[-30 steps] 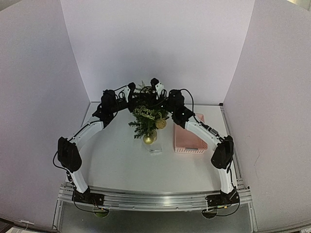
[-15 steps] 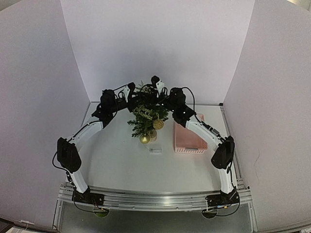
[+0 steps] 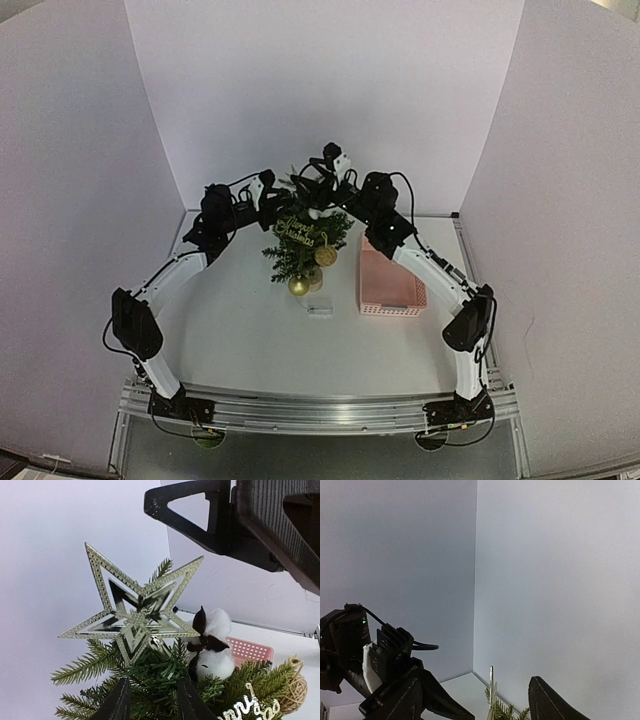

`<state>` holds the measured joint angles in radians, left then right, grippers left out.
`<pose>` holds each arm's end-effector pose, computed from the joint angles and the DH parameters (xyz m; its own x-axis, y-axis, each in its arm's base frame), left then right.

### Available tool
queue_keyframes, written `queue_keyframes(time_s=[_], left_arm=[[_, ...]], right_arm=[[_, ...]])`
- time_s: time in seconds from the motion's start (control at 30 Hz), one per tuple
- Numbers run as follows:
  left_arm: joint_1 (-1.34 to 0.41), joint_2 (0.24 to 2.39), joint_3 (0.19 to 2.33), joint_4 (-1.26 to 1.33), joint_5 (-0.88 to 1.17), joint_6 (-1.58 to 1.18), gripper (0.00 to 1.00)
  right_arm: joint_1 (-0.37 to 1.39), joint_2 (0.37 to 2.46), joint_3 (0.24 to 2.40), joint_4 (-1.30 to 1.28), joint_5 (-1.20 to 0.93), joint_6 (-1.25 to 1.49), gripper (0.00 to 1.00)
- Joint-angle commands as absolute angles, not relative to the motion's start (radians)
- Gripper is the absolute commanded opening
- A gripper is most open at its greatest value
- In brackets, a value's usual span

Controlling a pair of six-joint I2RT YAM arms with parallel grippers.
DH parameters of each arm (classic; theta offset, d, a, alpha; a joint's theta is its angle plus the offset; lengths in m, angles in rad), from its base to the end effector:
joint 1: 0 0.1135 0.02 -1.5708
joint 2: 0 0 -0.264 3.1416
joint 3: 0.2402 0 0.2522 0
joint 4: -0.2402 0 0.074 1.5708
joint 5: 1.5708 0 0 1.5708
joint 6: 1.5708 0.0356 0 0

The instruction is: Decorate the small christmas tree

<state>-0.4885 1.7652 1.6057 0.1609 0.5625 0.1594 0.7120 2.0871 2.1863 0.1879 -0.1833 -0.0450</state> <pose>0.3677 -0.2169 0.3930 0.1390 0.0782 -0.9872 0.8567 0.4905 0.1595 0.3688 0.3268 0.4579 0.2490 0.1565 -0.9558 -0.7643 0.6379 -0.0947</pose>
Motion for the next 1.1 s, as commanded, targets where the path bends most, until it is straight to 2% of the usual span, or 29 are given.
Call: queue_keyframes(time_s=[0.0, 0.13, 0.3, 0.43, 0.57, 0.73, 0.9, 1.07], left_arm=[[-0.477, 1.680, 1.594, 0.172, 0.540, 0.186, 0.33], [-0.466, 1.654, 1.592, 0.160, 0.527, 0.198, 0.35], [-0.449, 1.614, 1.588, 0.134, 0.482, 0.229, 0.40], [-0.436, 1.588, 1.589, 0.094, 0.400, 0.269, 0.47], [-0.423, 1.582, 1.604, 0.046, 0.303, 0.296, 0.56], [-0.391, 1.575, 1.603, -0.023, 0.206, 0.320, 0.68], [-0.350, 1.558, 1.540, -0.050, 0.131, 0.335, 0.71], [-0.297, 1.556, 1.482, -0.078, 0.077, 0.313, 0.76]], right_arm=[[0.709, 1.977, 2.180, 0.186, -0.175, -0.031, 0.71], [0.708, 1.910, 2.171, 0.117, -0.107, -0.014, 0.71], [0.672, 1.777, 2.108, -0.021, 0.084, 0.060, 0.71], [0.578, 1.703, 2.080, -0.213, 0.242, 0.164, 0.70], [0.387, 1.680, 2.019, -0.350, 0.210, 0.393, 0.69], [0.206, 1.816, 2.038, -0.475, 0.013, 0.589, 0.69], [0.194, 2.119, 2.288, -0.656, -0.122, 0.666, 0.70], [0.199, 2.344, 2.476, -0.657, -0.265, 0.798, 0.59]])
